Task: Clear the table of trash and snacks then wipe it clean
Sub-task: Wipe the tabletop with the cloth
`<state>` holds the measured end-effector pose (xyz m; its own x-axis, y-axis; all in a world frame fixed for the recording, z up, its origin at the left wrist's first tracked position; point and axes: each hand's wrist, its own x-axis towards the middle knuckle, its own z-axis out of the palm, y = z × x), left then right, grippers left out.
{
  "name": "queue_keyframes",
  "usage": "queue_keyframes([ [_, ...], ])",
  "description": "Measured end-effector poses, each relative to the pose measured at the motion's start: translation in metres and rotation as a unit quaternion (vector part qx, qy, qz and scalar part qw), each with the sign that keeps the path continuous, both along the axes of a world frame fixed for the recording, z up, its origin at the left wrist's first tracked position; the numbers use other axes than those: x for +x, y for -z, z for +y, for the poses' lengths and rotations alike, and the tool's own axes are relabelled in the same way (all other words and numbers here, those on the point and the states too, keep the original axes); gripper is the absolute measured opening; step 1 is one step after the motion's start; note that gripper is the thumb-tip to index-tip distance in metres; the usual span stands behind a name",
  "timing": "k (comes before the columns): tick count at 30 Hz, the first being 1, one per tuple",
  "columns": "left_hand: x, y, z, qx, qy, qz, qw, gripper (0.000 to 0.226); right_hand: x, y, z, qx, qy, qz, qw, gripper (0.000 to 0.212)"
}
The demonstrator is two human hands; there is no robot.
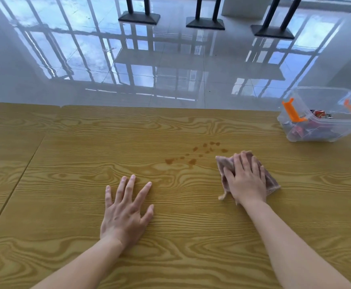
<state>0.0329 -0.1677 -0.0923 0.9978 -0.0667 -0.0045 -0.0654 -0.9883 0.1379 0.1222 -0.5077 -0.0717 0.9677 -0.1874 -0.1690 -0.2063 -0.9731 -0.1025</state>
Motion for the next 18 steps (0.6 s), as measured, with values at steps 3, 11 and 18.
queue_keyframes([
  [3,-0.001,0.001,0.002,0.002,0.000,0.005,1.000,0.064,-0.008,0.004,0.050,0.006,-0.029,-0.010,1.000,0.074],
  [11,-0.001,-0.002,0.002,-0.006,0.005,0.005,1.000,0.064,-0.044,0.010,-0.008,-0.024,-0.174,-0.032,0.984,0.066],
  [18,0.000,0.001,0.002,-0.008,0.003,-0.001,1.000,0.064,0.065,-0.002,0.006,0.022,-0.078,0.004,0.997,0.066],
])
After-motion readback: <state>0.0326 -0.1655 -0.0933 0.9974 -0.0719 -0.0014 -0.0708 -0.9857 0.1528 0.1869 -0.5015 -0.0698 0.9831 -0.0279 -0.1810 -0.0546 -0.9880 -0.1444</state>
